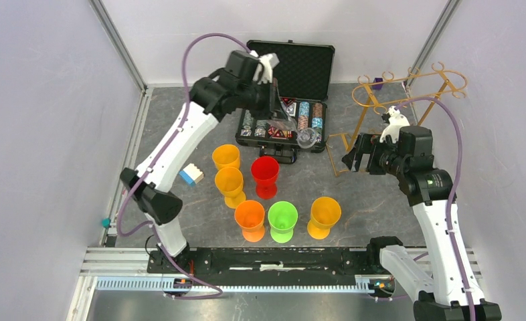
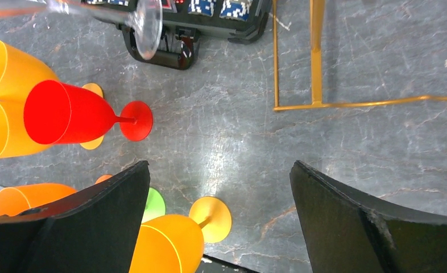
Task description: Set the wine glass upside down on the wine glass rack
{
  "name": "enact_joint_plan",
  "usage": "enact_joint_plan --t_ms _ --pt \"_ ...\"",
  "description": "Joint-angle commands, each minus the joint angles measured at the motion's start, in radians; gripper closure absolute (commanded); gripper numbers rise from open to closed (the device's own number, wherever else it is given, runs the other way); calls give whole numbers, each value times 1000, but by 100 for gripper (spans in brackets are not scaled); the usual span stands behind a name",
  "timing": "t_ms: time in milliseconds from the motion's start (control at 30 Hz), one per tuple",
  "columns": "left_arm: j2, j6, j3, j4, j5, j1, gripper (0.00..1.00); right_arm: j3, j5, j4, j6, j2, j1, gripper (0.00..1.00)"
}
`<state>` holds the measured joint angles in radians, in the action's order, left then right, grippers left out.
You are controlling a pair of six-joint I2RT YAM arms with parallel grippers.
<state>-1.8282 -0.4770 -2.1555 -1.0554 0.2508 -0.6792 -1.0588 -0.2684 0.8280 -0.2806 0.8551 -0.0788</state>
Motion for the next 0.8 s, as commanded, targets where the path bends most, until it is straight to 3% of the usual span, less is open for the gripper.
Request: enact_joint_plan --t_ms 0,400,767 --pt "94 -158 140 292 271 76 98 34 -45 -14 -48 -30 -1 3" --pt "156 -314 364 606 513 106 98 -25 -177 -117 -129 -20 -1 1" --pt "212 -372 482 781 612 105 98 -49 -116 -134 -181 24 2 24"
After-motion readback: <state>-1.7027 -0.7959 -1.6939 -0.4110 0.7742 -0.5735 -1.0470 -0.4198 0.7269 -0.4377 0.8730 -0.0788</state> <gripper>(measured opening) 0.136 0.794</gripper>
